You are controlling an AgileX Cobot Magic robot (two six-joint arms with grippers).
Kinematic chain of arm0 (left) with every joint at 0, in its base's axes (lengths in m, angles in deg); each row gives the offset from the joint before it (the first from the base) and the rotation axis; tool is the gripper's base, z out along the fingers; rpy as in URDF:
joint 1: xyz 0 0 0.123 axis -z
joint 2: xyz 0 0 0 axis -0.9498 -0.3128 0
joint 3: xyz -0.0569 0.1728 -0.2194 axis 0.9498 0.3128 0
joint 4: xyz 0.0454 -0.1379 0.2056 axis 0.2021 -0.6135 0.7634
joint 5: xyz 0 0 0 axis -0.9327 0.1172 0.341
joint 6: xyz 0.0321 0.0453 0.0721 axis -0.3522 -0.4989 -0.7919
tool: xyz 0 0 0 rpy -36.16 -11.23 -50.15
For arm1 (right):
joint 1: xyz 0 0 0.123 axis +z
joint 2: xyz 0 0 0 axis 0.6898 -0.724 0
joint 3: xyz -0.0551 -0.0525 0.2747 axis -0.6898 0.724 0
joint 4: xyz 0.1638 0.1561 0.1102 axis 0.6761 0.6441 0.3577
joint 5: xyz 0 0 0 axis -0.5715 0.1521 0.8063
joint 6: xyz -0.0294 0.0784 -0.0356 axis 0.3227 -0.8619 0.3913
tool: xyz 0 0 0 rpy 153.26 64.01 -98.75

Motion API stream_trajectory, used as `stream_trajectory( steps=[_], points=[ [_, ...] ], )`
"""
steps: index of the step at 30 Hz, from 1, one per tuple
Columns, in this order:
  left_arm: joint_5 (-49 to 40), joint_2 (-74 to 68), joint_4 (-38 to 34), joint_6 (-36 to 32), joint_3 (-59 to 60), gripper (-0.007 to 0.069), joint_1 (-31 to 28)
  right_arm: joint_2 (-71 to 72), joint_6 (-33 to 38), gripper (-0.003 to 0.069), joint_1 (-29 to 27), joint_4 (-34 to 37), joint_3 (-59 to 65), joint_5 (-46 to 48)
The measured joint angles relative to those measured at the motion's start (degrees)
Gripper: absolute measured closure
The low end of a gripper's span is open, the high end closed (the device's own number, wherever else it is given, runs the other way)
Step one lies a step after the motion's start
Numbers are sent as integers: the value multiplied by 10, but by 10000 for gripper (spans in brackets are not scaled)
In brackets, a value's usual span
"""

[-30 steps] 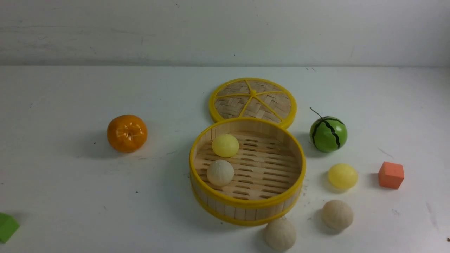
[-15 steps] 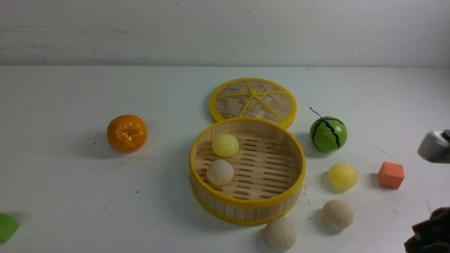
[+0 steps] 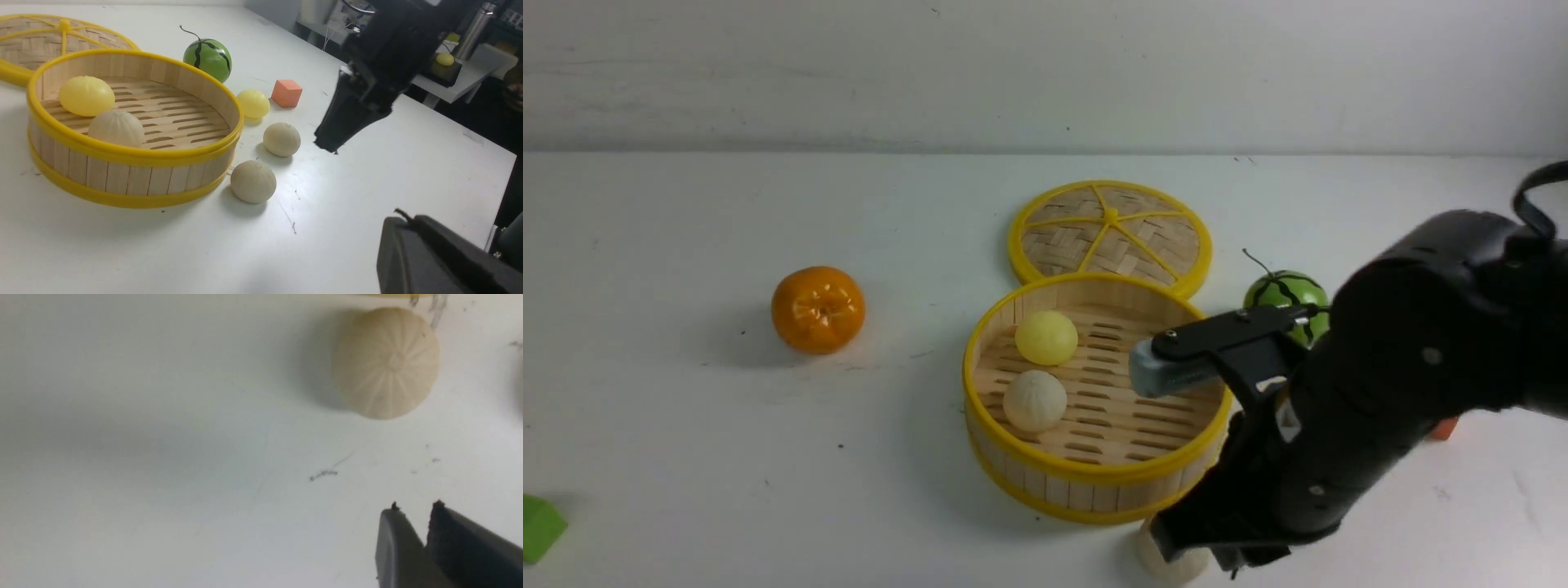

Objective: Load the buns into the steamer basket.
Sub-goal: Use the right arm to grab a steamed stuffed bun

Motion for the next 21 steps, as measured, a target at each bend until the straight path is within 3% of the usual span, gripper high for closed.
stream_trajectory(
  steps=[4, 7, 21],
  points=[
    [0, 0, 0, 0, 0, 627, 0, -45, 0, 419, -20, 3, -19, -16],
    [0, 0, 0, 0, 0, 624, 0, -65, 4, 393, -30, 14, -22, -27],
    [0, 0, -1, 0, 0, 617, 0, -131, 22, 393, -32, 18, -57, -63]
  ],
)
